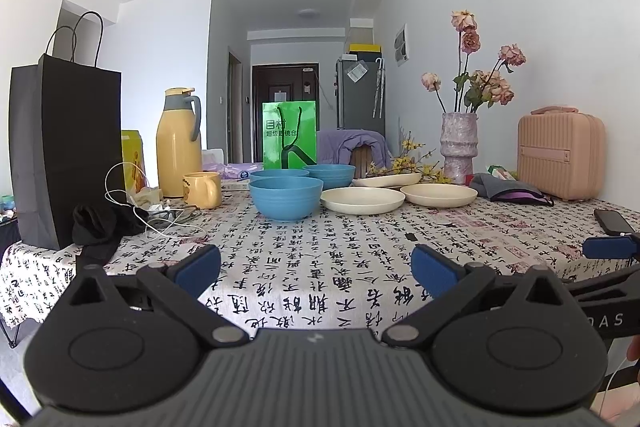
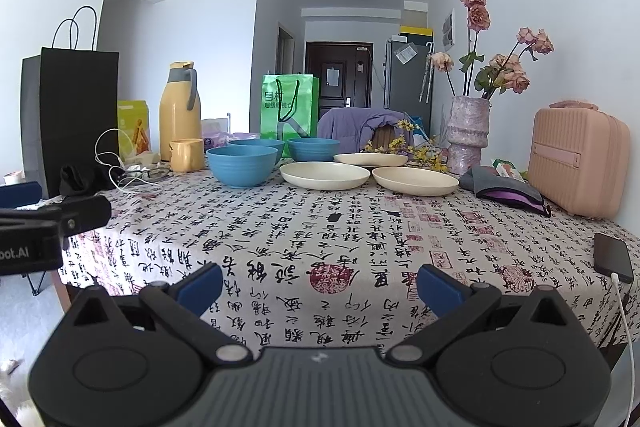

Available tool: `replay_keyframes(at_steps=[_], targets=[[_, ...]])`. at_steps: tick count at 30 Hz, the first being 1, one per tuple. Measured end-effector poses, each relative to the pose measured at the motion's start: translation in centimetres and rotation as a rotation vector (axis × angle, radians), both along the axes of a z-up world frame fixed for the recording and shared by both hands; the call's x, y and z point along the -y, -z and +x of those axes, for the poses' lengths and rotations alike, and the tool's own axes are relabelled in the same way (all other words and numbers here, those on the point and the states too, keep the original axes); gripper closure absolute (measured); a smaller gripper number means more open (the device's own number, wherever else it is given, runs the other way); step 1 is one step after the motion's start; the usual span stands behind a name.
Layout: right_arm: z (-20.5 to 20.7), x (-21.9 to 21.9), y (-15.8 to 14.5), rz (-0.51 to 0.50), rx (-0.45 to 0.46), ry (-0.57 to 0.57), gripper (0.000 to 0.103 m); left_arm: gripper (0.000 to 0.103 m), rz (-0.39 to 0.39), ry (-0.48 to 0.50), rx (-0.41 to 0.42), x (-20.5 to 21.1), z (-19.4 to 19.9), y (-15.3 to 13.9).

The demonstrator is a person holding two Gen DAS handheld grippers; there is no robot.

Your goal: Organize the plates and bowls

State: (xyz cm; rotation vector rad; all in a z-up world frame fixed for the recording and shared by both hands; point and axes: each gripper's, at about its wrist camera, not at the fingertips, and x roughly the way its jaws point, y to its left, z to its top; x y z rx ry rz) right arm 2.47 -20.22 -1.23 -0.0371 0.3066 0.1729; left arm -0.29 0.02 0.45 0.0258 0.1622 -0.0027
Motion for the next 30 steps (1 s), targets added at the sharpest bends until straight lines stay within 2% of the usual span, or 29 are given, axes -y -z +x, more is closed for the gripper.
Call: replay_keyframes(at_steps=[30], targets=[[0.44,-0.04,-0.04,0.003,0.002,0.001,0.000,0.000,0.015,-0.002,0.008,-0.34,0.40,-0.27]])
